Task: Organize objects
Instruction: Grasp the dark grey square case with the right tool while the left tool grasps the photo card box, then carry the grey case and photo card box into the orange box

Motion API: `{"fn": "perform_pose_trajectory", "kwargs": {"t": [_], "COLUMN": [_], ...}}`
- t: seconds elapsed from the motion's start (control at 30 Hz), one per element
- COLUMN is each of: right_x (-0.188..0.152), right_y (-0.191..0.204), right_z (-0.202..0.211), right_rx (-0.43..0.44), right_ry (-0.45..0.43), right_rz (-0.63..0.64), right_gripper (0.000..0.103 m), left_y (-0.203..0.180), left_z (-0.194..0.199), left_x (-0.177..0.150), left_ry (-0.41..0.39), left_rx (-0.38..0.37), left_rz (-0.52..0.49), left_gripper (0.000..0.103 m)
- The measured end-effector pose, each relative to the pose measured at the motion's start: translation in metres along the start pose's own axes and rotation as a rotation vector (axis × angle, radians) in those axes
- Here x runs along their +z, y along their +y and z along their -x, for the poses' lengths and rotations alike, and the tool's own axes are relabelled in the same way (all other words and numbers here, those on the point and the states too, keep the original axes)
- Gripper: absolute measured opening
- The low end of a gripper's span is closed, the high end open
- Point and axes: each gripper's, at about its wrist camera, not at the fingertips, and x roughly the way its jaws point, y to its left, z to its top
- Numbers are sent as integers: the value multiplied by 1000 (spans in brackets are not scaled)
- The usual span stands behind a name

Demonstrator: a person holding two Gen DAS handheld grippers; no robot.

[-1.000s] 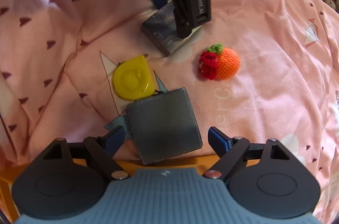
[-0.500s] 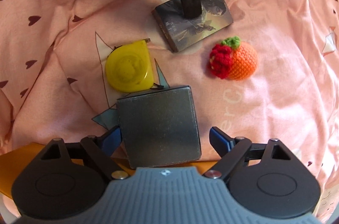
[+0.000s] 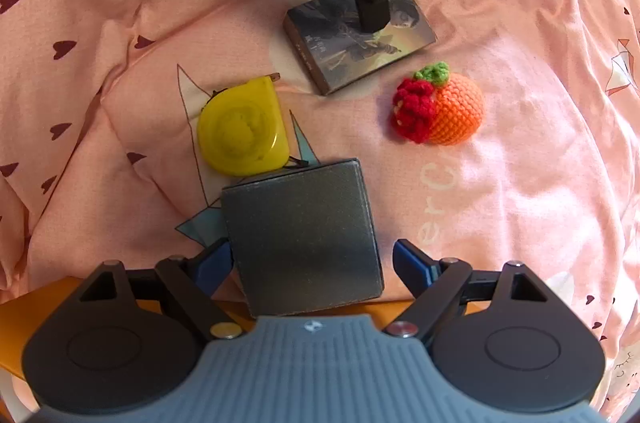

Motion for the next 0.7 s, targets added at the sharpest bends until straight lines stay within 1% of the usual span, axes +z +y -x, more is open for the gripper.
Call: {"fn": "perform_pose_trajectory", "kwargs": {"t": [0.07, 0.17, 0.23, 0.3, 0.33, 0.37, 0.4, 0.43, 0.5, 0.6, 0.7], "right_x": [-1, -1, -2, -2, -2, -2, -3, -5, -9, -13, -17], "right_y": [0, -1, -2, -4, -4, -5, -5, -5, -5, -6, -5], "right_z": [0, 0, -1, -1, -2, -2, -2, -1, 1, 4, 10], "right_rx": [-2, -2, 3, 6, 6, 8, 12, 19, 12, 9, -10], "right_ry": [4, 8, 14, 18, 19, 19, 16, 9, -6, -26, -44], "right_rz": [-2, 3, 1, -5, -10, -13, -15, -18, -17, -27, -25], "right_gripper": [86, 86, 86, 86, 86, 84, 81, 81, 81, 80, 80], "left_y": [-3, -6, -7, -5, -6, -6, -5, -5, -2, -2, -2], "left_z": [-1, -7, -15, -20, -19, -17, -12, -7, 6, 15, 18], "left_x": [-2, -5, -4, -3, -3, -4, -6, -7, -11, -13, -11], "left_ry": [17, 46, 63, 71, 70, 62, 45, 33, 7, -4, -10], "left_rx": [10, 6, -9, -18, -18, -27, -26, -27, -52, -69, -88], "left_rz": [-21, -55, -45, -11, -6, -4, -3, -13, -19, -45, -28], "left_gripper": [52, 63, 72, 74, 69, 68, 57, 50, 41, 37, 32]}}
